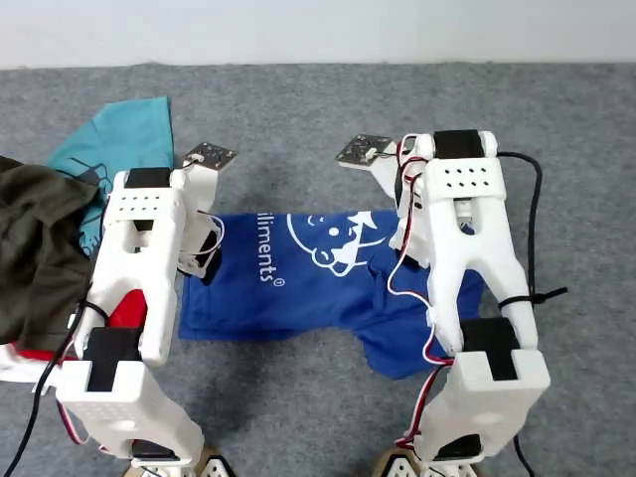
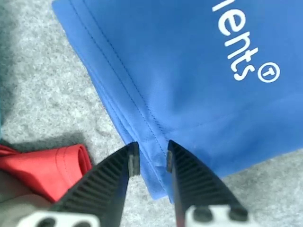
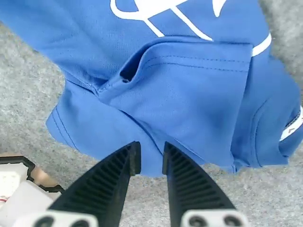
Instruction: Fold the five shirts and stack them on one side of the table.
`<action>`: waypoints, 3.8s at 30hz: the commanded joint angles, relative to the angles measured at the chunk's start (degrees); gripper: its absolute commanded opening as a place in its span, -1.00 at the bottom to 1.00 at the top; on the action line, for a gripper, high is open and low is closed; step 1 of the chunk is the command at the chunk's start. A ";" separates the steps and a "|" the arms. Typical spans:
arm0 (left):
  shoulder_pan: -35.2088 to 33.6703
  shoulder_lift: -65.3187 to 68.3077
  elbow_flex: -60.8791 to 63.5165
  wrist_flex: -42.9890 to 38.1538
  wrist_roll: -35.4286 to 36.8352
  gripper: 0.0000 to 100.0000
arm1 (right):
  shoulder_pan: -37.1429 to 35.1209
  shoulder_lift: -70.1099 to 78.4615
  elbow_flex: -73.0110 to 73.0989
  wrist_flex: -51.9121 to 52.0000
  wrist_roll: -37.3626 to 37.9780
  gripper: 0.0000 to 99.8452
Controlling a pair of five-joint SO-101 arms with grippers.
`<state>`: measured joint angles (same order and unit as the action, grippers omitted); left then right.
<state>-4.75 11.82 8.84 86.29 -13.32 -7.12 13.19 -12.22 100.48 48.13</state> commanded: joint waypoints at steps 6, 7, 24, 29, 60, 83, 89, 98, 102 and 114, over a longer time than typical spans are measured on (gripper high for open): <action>0.09 -0.44 0.13 -0.09 0.18 -0.78 | 0.22 -2.68 3.52 1.01 -0.62 -0.93; 0.18 -0.44 0.13 -0.09 0.18 -0.78 | 0.22 -2.68 3.96 -0.84 -0.62 -0.88; 0.18 -0.44 0.13 -0.44 0.18 -0.78 | -0.66 -2.42 11.60 -29.85 -3.52 -0.64; 0.18 -0.35 0.13 -0.44 0.18 -0.78 | -0.84 3.03 11.25 -30.55 -3.69 -0.64; 0.18 -0.35 0.22 -0.18 0.18 -0.78 | -0.22 -0.57 4.48 -11.30 -3.52 -0.98; 0.18 -0.35 0.22 0.00 0.18 -0.78 | 11.30 -19.38 40.35 -15.87 1.23 -0.98; 0.18 -0.35 0.22 0.00 0.18 -0.78 | 11.74 -25.19 50.29 -23.08 2.90 -0.98; 0.18 -0.35 1.54 -0.53 0.18 -0.78 | 11.30 -25.98 51.69 -33.80 -5.54 -0.98; 0.18 -0.35 2.07 -0.53 0.18 -0.78 | 11.21 -25.98 51.69 -37.32 -9.32 -0.98; 0.18 -0.35 2.07 -0.53 0.18 -0.78 | 10.95 -25.01 51.69 -46.29 -18.73 -0.98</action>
<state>-4.75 11.82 10.95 86.20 -13.32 3.87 -10.99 39.47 56.26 31.34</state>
